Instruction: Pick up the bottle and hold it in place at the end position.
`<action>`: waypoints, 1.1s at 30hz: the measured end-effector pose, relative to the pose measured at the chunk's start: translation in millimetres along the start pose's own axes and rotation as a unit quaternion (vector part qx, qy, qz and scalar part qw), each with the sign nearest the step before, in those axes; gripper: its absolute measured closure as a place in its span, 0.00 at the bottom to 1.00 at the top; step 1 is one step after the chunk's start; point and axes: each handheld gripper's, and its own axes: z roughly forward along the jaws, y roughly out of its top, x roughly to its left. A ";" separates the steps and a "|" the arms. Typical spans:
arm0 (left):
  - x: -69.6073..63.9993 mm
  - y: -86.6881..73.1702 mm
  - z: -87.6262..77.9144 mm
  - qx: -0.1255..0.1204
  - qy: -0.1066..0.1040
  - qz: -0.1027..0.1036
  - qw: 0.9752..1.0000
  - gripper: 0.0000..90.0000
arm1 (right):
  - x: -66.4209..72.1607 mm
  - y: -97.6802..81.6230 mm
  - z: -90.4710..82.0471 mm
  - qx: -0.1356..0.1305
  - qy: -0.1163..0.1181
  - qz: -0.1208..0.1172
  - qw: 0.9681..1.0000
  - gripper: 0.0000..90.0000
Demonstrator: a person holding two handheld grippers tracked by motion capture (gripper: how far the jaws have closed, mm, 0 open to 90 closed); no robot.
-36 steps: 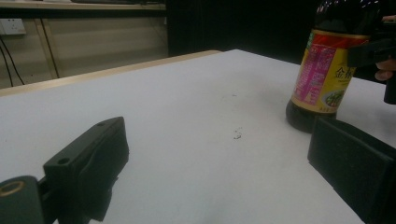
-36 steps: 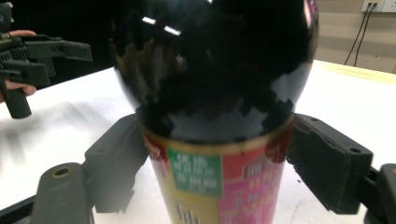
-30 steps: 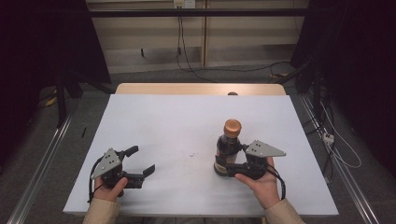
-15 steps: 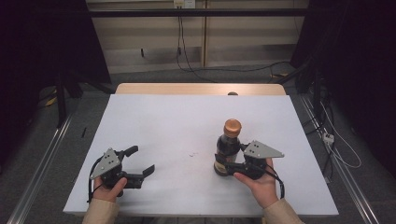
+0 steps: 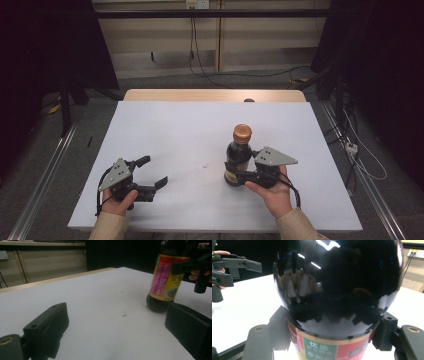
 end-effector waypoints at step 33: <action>1.9 -1.7 0.5 0.002 -0.003 -0.008 1.000 0.05 | -33.0 32.1 69.1 -0.001 -0.012 0.006 1.000 0.34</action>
